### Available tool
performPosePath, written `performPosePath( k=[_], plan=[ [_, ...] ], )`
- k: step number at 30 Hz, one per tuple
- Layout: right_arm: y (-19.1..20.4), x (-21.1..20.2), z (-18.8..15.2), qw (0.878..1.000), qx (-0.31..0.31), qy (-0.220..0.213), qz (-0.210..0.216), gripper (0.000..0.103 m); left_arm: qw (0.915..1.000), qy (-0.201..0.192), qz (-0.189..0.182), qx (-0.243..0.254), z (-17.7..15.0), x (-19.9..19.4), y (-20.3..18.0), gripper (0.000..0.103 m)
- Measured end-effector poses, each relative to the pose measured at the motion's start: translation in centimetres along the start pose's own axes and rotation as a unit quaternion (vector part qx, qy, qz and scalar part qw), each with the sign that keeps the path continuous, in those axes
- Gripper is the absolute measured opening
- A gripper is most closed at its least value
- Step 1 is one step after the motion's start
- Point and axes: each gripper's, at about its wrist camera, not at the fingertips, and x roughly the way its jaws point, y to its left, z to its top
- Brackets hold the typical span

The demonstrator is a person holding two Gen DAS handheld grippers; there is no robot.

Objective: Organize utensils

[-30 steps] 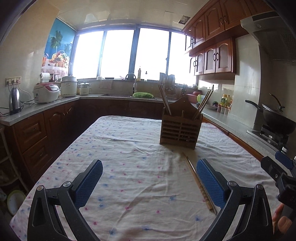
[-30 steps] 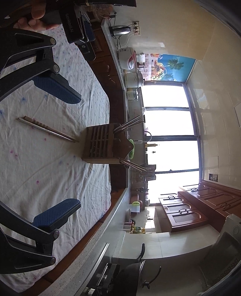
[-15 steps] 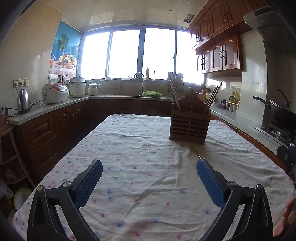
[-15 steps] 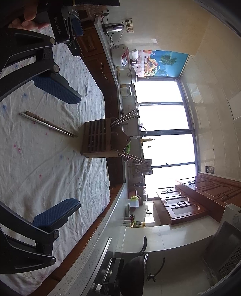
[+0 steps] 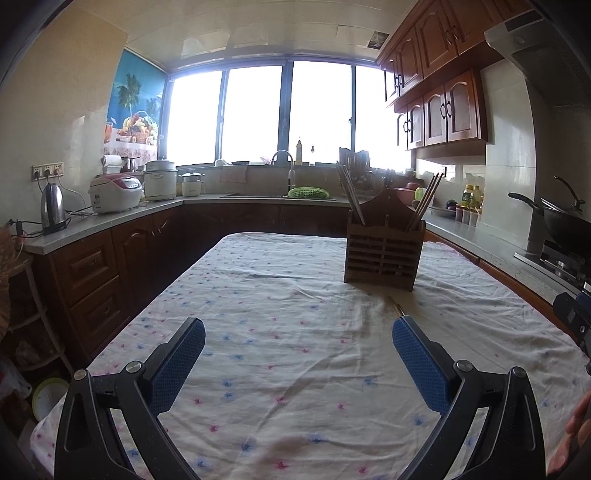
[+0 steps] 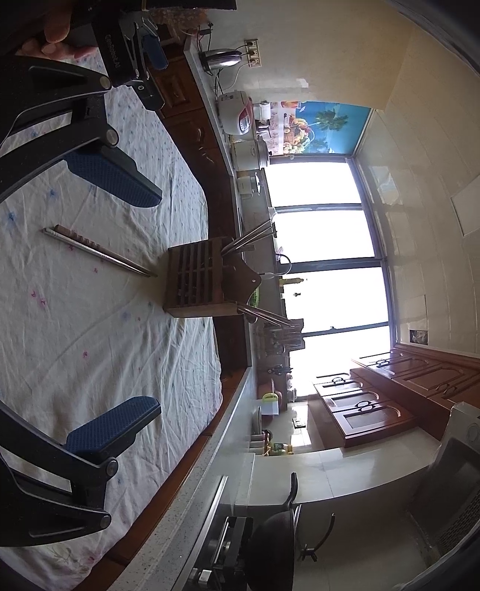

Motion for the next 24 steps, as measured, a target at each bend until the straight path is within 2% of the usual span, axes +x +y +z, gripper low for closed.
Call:
performPosePath(
  k=[24],
  plan=[
    [0.19, -0.4, -0.02, 1.0, 0.004, -0.002, 0.009, 0.103, 1.0, 0.003, -0.005, 0.003, 0.01, -0.21, -0.33, 0.102]
  ],
)
